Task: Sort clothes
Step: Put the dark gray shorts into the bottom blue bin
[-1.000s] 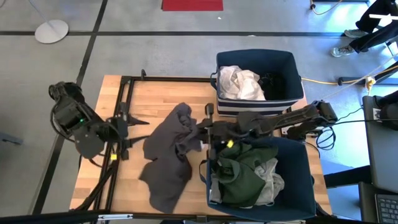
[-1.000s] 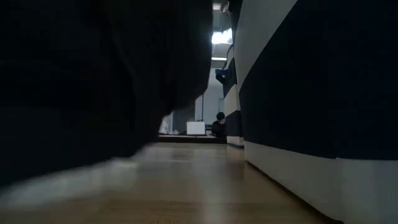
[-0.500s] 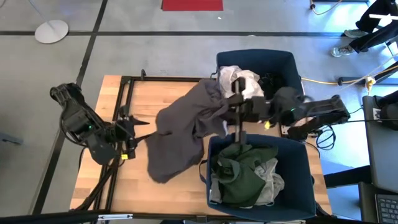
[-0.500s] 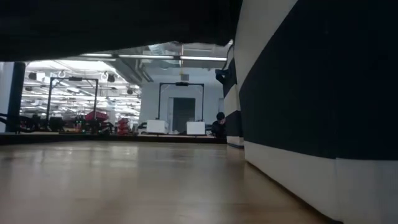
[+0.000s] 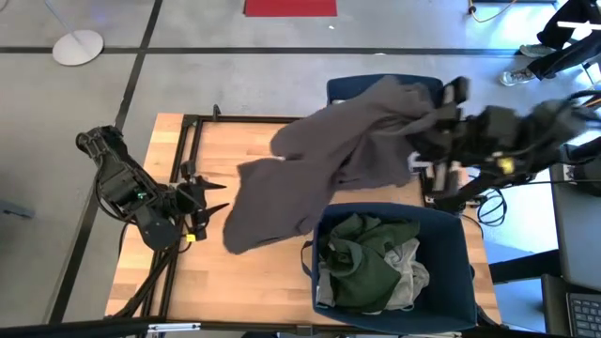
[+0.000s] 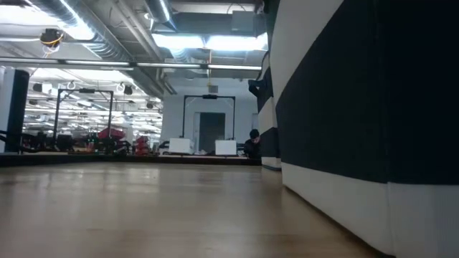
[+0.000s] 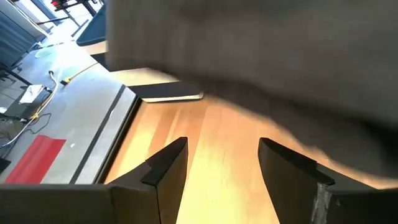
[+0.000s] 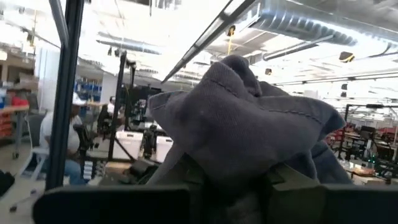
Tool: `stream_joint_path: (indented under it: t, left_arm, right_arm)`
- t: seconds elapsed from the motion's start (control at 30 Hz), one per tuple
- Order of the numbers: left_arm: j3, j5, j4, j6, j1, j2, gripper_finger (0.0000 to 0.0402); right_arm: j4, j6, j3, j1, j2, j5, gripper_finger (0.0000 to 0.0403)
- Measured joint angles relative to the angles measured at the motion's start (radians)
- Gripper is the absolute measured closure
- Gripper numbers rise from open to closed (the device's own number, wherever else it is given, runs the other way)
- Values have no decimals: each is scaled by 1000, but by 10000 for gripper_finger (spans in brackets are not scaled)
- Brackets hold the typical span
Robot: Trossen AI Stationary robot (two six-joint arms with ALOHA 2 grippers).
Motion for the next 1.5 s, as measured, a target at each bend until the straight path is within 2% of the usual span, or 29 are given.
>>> stream_joint_path:
  t: [0.2,0.43,0.7,0.93,1.13,1.3,1.4,1.5]
  left_arm:
    - [0,-8,0,-4,0,0,215]
    - [0,-11,0,-7,0,0,215]
    - [0,-13,0,-23,0,0,215]
    - [0,-18,0,-49,0,0,215]
    - [0,-24,0,-75,0,0,215]
    - [0,-34,0,-83,0,0,215]
    - [0,-35,0,-93,0,0,215]
    - [0,-36,0,-93,0,0,215]
  right_arm:
    - [-58,0,99,128,1,151,348]
    - [-46,-54,151,320,2,443,347]
    - [36,-117,163,551,7,724,347]
    - [34,-128,162,719,79,991,347]
    - [30,-82,161,793,162,1002,347]
    - [1,-28,161,804,215,1001,347]
    - [-103,50,160,804,235,1000,347]
    - [-310,238,159,803,238,999,347]
